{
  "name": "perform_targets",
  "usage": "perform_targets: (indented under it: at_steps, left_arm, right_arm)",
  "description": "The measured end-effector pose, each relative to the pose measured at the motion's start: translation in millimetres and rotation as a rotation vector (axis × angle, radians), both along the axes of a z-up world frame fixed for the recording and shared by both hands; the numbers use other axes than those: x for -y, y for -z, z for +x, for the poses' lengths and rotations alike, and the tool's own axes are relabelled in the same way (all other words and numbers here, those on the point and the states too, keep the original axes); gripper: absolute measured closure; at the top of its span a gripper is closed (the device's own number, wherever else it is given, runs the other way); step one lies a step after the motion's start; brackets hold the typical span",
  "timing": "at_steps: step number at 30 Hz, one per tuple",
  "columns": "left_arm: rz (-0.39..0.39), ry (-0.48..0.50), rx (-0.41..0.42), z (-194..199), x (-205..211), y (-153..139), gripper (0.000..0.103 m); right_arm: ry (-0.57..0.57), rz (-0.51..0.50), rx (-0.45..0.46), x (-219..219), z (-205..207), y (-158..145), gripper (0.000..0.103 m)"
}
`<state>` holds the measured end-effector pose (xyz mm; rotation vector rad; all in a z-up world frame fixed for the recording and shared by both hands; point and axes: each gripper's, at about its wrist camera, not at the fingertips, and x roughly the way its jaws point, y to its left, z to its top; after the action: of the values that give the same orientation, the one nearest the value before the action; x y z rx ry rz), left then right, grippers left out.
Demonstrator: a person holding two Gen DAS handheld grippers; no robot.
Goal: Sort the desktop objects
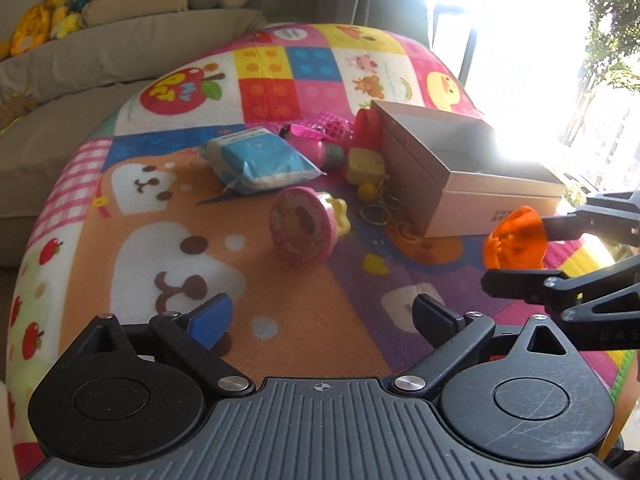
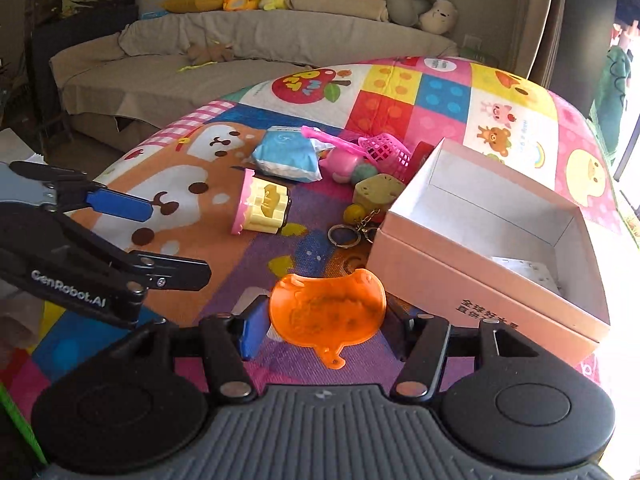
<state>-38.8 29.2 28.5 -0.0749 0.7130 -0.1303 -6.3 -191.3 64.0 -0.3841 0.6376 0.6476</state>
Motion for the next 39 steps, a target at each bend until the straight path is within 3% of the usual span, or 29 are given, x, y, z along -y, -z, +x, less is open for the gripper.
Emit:
perform_targets:
  at_steps: [6, 13, 17, 24, 29, 32, 34, 39]
  left_arm:
    - [-0.012, 0.057, -0.016, 2, 18, 3, 0.003]
    - [0.007, 0.055, -0.010, 2, 21, -1, 0.002]
    - [0.014, 0.025, -0.011, 4, 14, 0, 0.002]
    - [-0.016, -0.035, 0.048, 26, 0, 2, 0.002]
    - [-0.011, -0.095, 0.051, 56, -5, 5, 0.002]
    - [0.001, -0.094, 0.076, 53, -8, 2, 0.002]
    - [0.017, -0.101, 0.087, 48, -10, 3, 0.002]
    - [0.002, -0.105, 0.082, 36, -19, 14, 0.002]
  right_arm:
    - [0.199, 0.022, 0.138, 39, 33, -39, 0.044]
    - [0.382, 0.085, 0.068, 58, 109, -23, 0.044]
    - [0.422, 0.078, 0.014, 55, 124, -3, 0.043]
    - [0.333, 0.105, 0.114, 49, 76, -8, 0.030]
    - [0.247, 0.142, 0.140, 36, 58, -29, 0.030]
    - [0.176, 0.191, 0.069, 19, 69, -41, 0.035]
    - [0.128, 0.225, -0.029, 2, 86, -46, 0.053]
    - [0.077, 0.172, -0.114, -69, 149, -54, 0.056]
